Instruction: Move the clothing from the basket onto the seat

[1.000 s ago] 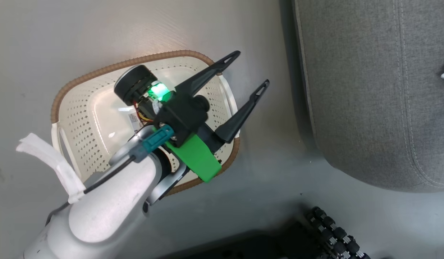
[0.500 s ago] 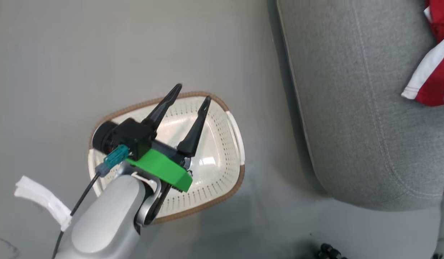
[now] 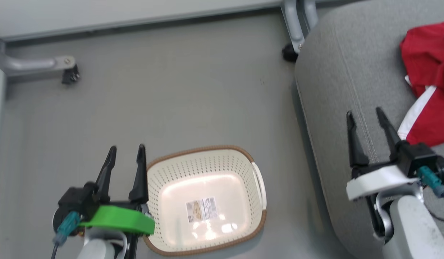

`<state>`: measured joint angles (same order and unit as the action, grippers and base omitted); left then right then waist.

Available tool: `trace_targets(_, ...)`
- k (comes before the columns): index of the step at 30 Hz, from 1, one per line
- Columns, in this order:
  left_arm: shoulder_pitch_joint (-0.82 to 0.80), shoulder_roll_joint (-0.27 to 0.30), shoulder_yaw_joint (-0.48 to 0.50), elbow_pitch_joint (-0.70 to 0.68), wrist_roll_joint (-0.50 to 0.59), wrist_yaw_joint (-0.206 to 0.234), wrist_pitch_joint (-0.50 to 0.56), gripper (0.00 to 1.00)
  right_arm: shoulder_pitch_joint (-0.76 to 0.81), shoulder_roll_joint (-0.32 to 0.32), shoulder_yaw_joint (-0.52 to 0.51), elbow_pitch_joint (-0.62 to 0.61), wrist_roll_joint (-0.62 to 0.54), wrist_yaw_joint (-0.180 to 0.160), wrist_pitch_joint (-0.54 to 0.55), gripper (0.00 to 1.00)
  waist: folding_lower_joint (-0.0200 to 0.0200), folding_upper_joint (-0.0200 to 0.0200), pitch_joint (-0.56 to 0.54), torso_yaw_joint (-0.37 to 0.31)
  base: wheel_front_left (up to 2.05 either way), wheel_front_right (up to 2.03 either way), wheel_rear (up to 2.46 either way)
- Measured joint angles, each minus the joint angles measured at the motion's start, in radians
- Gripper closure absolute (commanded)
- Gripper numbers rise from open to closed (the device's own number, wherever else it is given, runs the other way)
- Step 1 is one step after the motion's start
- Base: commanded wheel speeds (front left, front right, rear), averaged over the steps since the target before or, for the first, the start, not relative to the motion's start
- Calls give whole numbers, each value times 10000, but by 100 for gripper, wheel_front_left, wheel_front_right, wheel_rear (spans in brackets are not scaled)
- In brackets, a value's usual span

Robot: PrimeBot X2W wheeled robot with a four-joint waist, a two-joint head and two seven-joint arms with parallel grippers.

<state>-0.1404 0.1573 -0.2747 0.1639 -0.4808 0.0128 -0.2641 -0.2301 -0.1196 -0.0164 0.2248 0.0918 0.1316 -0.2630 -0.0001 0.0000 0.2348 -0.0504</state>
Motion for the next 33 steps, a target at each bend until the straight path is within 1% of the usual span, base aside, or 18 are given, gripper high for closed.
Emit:
trace_targets(3,871,-330,807,-309,612,-339,2,0,705,13,416,-441,119,0,2,0,0,0,-695,256,0,0,0)
trace_targets(6,1541,-566,1358,-568,1214,-709,0,0,1381,79,587,-986,130,0,2,0,0,0,-1295,470,0,0,0)
trace_targets(9,2080,-769,1737,-803,1718,-984,0,0,2046,176,558,-1384,102,0,2,0,0,0,-1822,654,0,0,0)
trace_targets(12,2623,-895,2056,-932,1990,-1177,0,0,2640,307,648,-1555,81,0,2,0,0,0,-2280,791,0,0,0)
trace_targets(16,3129,-1024,2449,-1164,2255,-1287,0,0,3017,412,646,-1666,31,0,2,0,0,0,-2749,866,0,0,0)
trace_targets(19,3406,-1051,2500,-1210,2410,-1361,0,0,3195,451,721,-1651,31,0,2,0,0,0,-2960,842,0,0,0)
trace_targets(26,3568,-1060,2464,-1149,2456,-1400,0,0,3349,445,717,-1563,31,0,2,0,0,0,-3134,684,0,0,0)
trace_targets(33,3556,-1066,2385,-1099,2441,-1404,0,0,3433,389,704,-1503,44,0,2,0,0,0,-3150,680,0,0,0)
